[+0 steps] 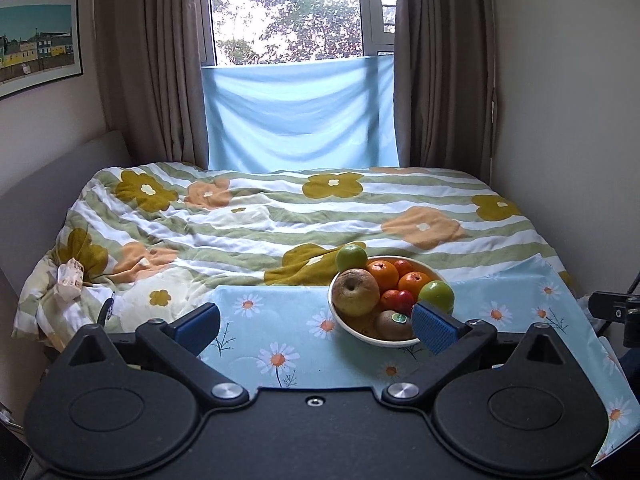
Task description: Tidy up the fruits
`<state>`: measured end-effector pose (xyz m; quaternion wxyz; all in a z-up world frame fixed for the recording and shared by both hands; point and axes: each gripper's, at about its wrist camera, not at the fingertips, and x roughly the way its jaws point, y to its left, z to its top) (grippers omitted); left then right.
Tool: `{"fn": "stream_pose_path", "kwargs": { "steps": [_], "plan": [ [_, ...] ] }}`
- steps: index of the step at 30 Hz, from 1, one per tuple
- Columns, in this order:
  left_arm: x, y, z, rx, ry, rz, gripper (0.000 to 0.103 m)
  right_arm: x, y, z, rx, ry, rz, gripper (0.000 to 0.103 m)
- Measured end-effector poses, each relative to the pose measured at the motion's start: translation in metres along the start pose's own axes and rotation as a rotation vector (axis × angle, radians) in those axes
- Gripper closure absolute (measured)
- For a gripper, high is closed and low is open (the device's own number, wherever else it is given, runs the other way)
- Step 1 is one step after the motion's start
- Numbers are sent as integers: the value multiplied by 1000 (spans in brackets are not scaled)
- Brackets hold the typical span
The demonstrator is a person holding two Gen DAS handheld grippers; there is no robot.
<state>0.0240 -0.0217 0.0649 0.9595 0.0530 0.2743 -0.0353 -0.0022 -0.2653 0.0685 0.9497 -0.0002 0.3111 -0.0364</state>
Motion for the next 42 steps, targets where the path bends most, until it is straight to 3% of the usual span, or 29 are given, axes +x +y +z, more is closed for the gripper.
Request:
{"fn": "stream_pose_path", "kwargs": {
  "steps": [10, 42],
  "plan": [
    [-9, -3, -20, 5, 21, 15, 0, -13, 9, -26, 12, 20, 0, 0],
    [-16, -5, -26, -9, 19, -3, 0, -22, 12, -25, 47, 17, 7, 0]
  ]
}}
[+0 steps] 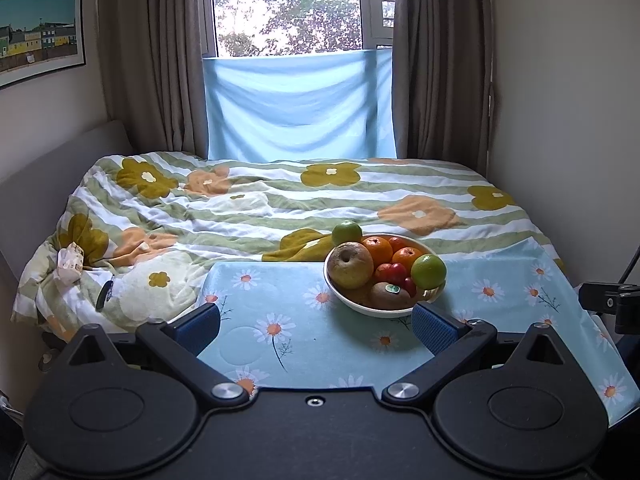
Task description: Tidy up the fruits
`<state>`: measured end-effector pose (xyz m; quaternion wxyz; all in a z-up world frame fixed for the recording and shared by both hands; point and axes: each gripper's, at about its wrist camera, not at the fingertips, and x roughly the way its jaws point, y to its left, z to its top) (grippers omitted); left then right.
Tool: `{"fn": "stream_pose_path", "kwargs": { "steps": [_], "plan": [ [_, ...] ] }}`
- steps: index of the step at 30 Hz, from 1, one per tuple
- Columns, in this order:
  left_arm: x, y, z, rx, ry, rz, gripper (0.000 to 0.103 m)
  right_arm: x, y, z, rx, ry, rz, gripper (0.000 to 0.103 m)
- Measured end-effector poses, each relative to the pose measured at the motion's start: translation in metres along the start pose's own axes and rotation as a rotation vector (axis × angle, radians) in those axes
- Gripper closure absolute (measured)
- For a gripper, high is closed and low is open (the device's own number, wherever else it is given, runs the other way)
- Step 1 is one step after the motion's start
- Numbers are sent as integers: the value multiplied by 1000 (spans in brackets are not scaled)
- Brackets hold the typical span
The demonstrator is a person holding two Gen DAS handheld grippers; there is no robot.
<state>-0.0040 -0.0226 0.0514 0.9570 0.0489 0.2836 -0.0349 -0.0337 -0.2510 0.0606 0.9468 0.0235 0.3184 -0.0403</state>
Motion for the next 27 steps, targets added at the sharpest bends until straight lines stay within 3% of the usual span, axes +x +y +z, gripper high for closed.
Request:
{"fn": "stream_pose_path", "kwargs": {
  "steps": [27],
  "plan": [
    [-1, 8, -1, -6, -3, -11, 0, 3, 1, -3, 0, 1, -2, 0]
  ]
}}
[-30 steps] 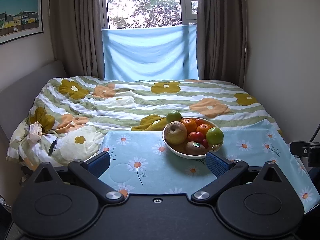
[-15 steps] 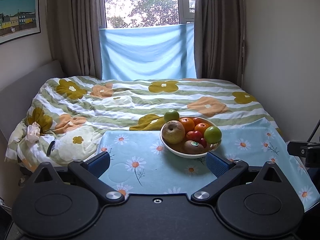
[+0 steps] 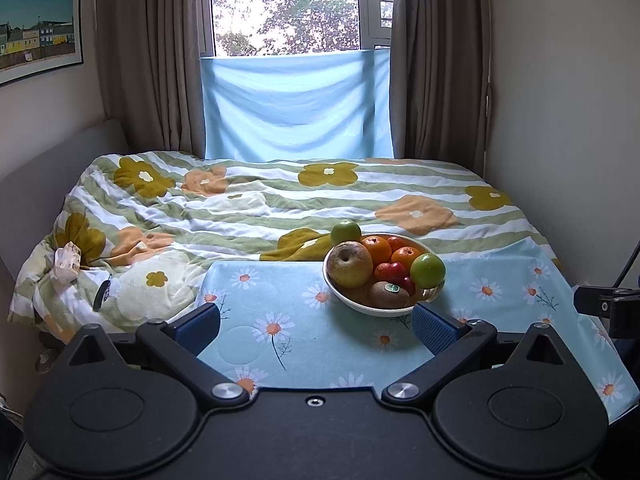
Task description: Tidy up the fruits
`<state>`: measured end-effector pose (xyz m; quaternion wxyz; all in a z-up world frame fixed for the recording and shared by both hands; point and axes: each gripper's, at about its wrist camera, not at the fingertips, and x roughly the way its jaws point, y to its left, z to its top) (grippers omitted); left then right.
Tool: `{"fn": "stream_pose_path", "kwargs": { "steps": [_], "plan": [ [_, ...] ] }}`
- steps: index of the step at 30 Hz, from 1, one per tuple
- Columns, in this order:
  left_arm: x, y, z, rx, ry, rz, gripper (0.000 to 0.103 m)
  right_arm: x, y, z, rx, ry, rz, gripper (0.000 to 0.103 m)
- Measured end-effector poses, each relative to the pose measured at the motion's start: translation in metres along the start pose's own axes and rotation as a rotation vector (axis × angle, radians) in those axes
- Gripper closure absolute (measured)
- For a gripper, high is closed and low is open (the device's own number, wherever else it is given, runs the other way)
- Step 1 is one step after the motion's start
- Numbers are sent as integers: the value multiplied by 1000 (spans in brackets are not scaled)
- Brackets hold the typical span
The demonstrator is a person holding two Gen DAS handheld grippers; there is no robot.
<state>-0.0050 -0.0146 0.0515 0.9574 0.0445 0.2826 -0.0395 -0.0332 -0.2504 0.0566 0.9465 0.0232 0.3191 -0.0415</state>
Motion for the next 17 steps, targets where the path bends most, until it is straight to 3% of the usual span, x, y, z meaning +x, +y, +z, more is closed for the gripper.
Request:
{"fn": "stream_pose_path", "kwargs": {
  "steps": [17],
  "plan": [
    [0, 9, -3, -11, -1, -4, 0, -1, 8, -2, 2, 7, -1, 0]
  ]
}}
